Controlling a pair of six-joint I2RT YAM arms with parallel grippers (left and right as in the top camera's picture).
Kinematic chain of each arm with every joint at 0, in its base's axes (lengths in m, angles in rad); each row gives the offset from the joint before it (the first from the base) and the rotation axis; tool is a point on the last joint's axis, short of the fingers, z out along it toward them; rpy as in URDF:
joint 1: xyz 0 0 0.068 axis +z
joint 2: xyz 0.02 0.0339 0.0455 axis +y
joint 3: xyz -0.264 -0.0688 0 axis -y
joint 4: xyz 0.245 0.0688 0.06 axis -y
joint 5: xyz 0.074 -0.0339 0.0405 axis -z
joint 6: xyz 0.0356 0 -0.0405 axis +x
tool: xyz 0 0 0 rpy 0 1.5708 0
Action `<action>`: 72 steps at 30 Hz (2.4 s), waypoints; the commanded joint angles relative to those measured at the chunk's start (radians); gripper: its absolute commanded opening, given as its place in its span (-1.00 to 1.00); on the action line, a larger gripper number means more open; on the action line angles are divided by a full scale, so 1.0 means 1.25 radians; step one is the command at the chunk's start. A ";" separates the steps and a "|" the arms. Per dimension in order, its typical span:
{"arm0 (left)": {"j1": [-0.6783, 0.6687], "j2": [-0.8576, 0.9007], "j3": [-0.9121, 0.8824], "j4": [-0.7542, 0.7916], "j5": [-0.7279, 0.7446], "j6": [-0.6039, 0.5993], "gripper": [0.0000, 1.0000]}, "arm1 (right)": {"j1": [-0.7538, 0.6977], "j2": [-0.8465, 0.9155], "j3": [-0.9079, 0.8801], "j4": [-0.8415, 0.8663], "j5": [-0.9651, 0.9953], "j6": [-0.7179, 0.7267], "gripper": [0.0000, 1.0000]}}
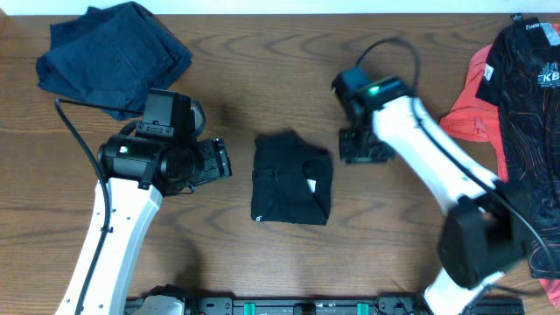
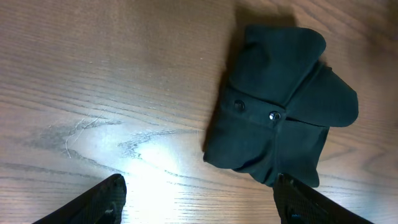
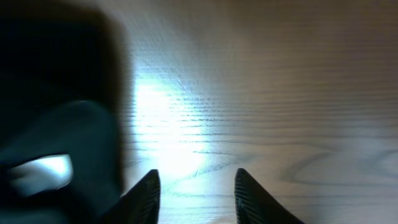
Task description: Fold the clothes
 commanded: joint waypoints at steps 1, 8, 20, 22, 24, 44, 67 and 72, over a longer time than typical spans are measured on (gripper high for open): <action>0.005 0.003 -0.005 -0.002 -0.013 0.008 0.55 | -0.009 -0.094 0.070 -0.004 -0.066 -0.032 -0.58; 0.005 0.003 -0.005 -0.001 -0.033 0.007 0.55 | 0.009 -0.126 0.070 0.115 -0.458 -0.182 -0.98; 0.005 0.003 -0.005 -0.002 -0.033 0.007 0.56 | 0.074 0.051 -0.044 0.314 -0.735 -0.193 -0.98; 0.005 0.003 -0.005 -0.005 -0.033 0.007 0.56 | 0.073 0.097 -0.046 0.332 -0.733 -0.194 -0.97; 0.005 0.003 -0.005 -0.010 -0.033 0.008 0.57 | 0.067 0.148 -0.046 0.350 -0.732 -0.205 -0.94; 0.005 0.003 -0.006 -0.014 -0.033 0.008 0.56 | -0.082 0.210 -0.021 0.211 -0.715 -0.304 -0.95; 0.005 0.003 -0.006 -0.015 -0.033 0.008 0.56 | 0.084 0.124 -0.269 0.365 -0.715 -0.233 -0.70; 0.005 0.003 -0.006 -0.014 -0.033 0.008 0.56 | 0.049 0.153 -0.337 0.399 -0.710 -0.234 -0.82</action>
